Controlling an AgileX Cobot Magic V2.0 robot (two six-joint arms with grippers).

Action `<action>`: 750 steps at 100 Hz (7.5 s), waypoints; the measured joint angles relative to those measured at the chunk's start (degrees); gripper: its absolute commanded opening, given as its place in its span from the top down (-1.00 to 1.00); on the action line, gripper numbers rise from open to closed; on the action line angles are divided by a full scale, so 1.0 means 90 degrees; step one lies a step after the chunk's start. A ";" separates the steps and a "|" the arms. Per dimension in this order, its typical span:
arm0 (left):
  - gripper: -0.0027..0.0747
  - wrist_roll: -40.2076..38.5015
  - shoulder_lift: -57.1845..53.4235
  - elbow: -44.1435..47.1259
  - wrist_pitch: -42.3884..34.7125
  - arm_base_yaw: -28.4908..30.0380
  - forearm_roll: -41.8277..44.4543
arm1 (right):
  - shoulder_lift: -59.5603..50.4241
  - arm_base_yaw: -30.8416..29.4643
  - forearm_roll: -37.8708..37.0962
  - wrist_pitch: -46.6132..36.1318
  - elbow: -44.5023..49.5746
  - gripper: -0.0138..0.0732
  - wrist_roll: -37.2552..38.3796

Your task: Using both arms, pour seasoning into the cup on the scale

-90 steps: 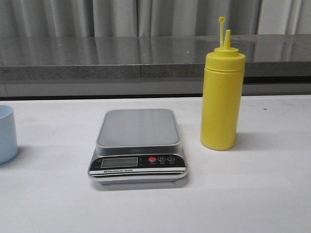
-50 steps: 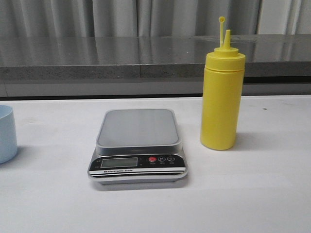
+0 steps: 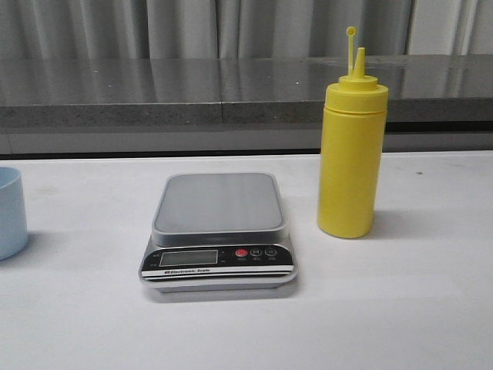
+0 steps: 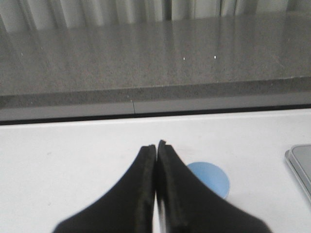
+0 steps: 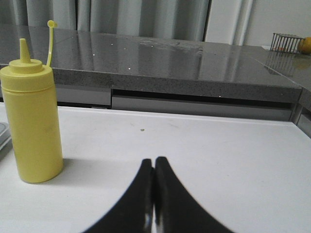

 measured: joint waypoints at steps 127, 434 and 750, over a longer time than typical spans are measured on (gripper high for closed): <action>-0.22 0.0000 0.5849 -0.2771 0.1446 0.0000 -0.0678 | 0.0000 0.0000 0.0000 0.0000 0.0000 0.96 0.0004; 0.98 0.0000 0.9954 -0.7342 0.3319 -0.3068 -0.1153 | 0.0000 0.0000 0.0000 0.0011 0.0000 0.96 0.0004; -0.42 0.0228 0.0714 0.1263 -0.2928 -0.1586 -0.0304 | 0.0000 0.0000 0.0000 0.0011 0.0000 0.96 0.0004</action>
